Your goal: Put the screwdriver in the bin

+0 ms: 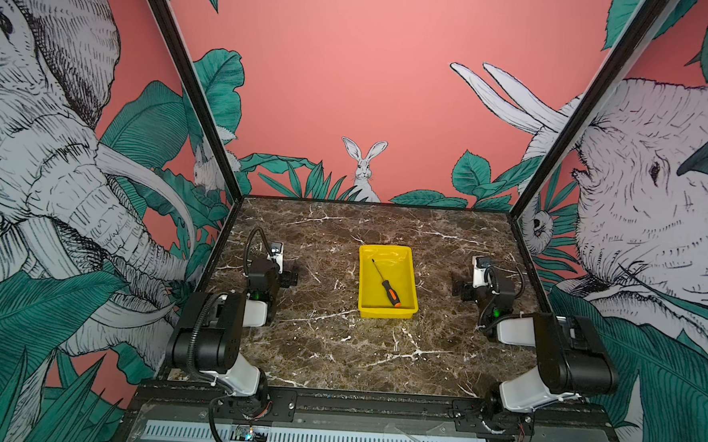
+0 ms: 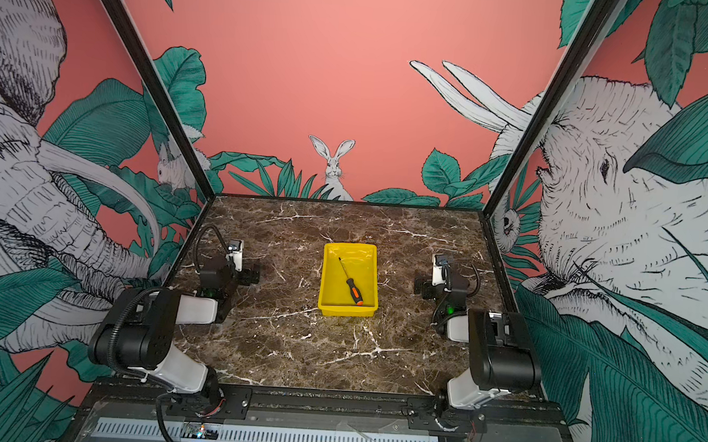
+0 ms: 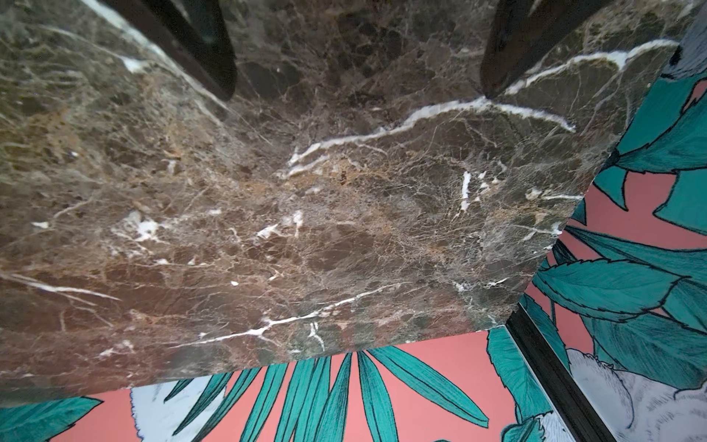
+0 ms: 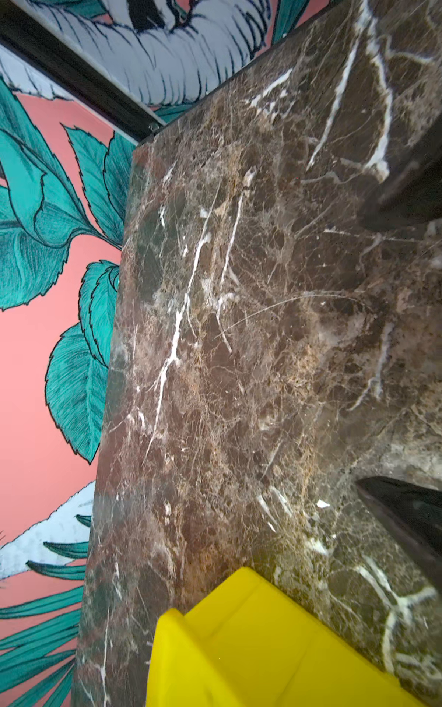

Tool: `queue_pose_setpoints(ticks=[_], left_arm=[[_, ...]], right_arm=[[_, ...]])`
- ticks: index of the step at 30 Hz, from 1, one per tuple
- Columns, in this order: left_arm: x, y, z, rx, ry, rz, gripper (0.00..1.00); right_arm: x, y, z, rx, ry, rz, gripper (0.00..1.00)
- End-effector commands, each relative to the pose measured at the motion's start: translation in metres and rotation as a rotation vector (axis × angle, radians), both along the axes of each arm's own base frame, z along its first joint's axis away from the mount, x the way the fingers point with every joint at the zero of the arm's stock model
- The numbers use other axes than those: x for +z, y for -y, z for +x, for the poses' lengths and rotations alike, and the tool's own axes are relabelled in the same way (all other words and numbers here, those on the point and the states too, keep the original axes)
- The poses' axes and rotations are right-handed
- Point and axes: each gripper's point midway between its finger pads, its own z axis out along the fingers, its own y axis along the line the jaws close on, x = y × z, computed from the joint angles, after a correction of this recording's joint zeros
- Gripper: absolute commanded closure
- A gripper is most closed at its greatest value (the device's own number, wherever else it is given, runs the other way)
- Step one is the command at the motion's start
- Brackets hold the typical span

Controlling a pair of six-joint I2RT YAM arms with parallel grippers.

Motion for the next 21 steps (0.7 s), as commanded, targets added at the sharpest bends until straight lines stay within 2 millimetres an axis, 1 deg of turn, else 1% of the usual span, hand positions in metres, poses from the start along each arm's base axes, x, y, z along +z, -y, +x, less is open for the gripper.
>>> queue_pose_setpoints(ticks=[1, 2, 3, 4, 6, 8, 11, 14, 16, 18, 21], left_arm=[[0.007, 0.004, 0.004, -0.017, 0.022, -0.018, 0.01], [0.007, 0.003, 0.004, -0.015, 0.021, -0.017, 0.01], [0.007, 0.003, 0.004, -0.013, 0.017, -0.016, 0.01], [0.007, 0.001, 0.004, 0.001, 0.013, -0.015, 0.00], [0.007, 0.001, 0.004, 0.000, 0.015, -0.016, 0.00], [0.007, 0.000, 0.004, 0.003, 0.015, -0.016, 0.00], [0.007, 0.001, 0.004, 0.002, 0.015, -0.016, 0.00], [0.008, -0.009, 0.003, 0.066, 0.032, -0.007, 0.00], [0.009, -0.019, 0.000, 0.144, 0.042, 0.007, 0.00], [0.010, -0.022, -0.002, 0.167, 0.050, 0.009, 0.00], [0.010, -0.022, -0.002, 0.166, 0.050, 0.009, 0.00]], right_arm=[[0.009, 0.004, 0.003, -0.017, 0.042, -0.002, 0.01], [0.007, 0.014, 0.005, -0.078, 0.034, -0.001, 0.01], [0.007, 0.029, 0.007, -0.171, 0.023, 0.001, 0.01], [0.006, 0.038, 0.006, -0.226, 0.013, -0.004, 0.01], [0.007, 0.041, 0.004, -0.246, 0.034, 0.002, 0.01], [0.008, 0.049, 0.002, -0.297, 0.037, 0.001, 0.01], [0.008, 0.051, 0.002, -0.307, 0.041, 0.002, 0.01], [0.008, 0.055, 0.000, -0.336, 0.046, 0.001, 0.01], [0.010, 0.065, -0.009, -0.405, 0.078, 0.000, 0.01], [0.012, 0.071, -0.016, -0.448, 0.110, 0.001, 0.01], [0.014, 0.073, -0.019, -0.459, 0.126, 0.005, 0.01]])
